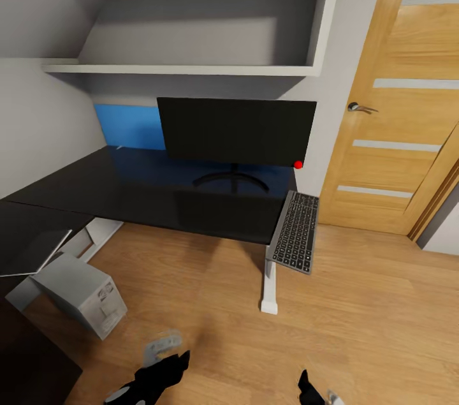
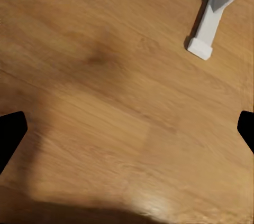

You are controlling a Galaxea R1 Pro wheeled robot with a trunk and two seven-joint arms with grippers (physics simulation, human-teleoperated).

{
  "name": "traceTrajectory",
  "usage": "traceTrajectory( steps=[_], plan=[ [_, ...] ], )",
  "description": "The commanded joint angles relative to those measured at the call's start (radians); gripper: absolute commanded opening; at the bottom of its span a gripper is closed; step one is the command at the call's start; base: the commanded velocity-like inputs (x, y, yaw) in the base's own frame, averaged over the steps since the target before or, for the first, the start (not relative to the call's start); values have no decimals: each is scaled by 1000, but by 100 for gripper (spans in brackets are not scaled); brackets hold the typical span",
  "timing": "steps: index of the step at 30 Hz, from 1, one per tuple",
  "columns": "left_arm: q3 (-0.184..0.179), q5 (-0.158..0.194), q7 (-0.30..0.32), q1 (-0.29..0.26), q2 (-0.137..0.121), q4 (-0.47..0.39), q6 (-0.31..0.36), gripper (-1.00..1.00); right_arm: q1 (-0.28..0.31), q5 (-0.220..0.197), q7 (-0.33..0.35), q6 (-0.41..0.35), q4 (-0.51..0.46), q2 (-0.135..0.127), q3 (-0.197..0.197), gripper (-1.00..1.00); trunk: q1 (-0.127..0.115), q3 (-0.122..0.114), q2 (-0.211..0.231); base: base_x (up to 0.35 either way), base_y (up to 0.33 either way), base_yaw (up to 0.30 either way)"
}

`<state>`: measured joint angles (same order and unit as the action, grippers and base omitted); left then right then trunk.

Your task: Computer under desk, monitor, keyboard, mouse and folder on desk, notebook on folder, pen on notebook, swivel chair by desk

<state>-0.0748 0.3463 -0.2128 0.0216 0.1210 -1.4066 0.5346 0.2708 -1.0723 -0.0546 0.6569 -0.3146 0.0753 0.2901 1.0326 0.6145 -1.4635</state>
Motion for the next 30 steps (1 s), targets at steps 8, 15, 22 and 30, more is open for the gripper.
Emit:
traceTrajectory(
  steps=[8, 15, 22, 30],
  plan=[
    [-2, -32, -4, 0, -59, 456, -220, 100, 1, 53, -1, 128, 119, -5, 32, 100, 0, 1, 0, 0, 0, 0],
    [-4, -54, -6, 0, -65, 707, -679, 100, 1, 135, -1, 131, 126, -16, 101, 100, 0, 1, 0, 0, 0, 0],
    [-2, -52, -8, 0, -66, 746, -722, 100, 1, 165, -1, 129, 126, -26, 150, 100, 0, 1, 0, 0, 0, 0],
    [-2, -53, -8, 0, -64, 760, -723, 100, 1, 166, -4, 130, 126, -24, 152, 100, 0, 1, 0, 0, -188, 0]
  ],
)
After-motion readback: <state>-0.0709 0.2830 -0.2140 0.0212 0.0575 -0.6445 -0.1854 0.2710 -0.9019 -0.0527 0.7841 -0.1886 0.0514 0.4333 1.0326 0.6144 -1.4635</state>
